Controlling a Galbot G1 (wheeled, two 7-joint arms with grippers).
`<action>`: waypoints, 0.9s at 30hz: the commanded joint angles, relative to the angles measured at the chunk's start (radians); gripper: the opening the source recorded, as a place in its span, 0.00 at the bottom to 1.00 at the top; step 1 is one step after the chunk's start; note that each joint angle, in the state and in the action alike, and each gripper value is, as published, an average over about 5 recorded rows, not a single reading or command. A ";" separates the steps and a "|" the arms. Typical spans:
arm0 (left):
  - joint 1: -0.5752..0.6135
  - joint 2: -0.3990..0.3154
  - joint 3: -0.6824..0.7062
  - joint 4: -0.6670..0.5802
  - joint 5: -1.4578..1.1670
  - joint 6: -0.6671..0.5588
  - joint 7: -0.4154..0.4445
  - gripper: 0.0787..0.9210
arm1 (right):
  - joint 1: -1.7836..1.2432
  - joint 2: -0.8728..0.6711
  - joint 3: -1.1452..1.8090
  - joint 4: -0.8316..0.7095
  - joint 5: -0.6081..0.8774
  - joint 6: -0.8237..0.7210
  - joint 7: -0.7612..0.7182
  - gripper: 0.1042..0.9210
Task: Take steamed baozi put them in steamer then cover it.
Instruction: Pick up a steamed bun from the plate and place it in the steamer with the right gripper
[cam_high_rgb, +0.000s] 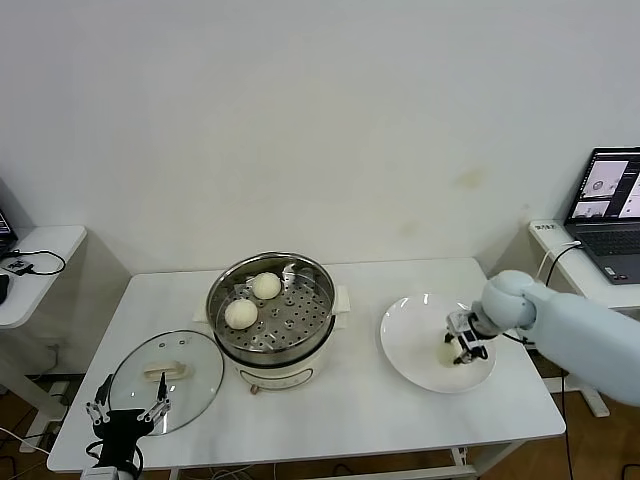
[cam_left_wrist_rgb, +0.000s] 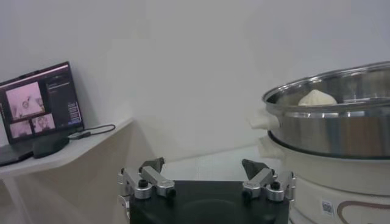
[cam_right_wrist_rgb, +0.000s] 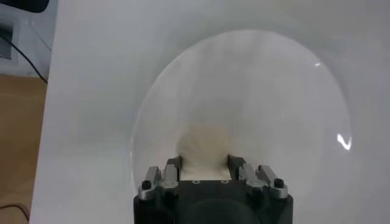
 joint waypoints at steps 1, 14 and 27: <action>-0.002 0.001 0.001 0.000 -0.001 0.000 0.000 0.88 | 0.302 0.011 -0.100 0.042 0.147 -0.010 -0.012 0.49; -0.008 0.009 -0.002 -0.002 -0.012 0.000 0.000 0.88 | 0.639 0.287 -0.244 0.001 0.336 -0.031 0.018 0.50; -0.008 0.005 -0.022 -0.010 -0.021 0.001 0.001 0.88 | 0.592 0.592 -0.336 -0.033 0.428 0.057 0.103 0.50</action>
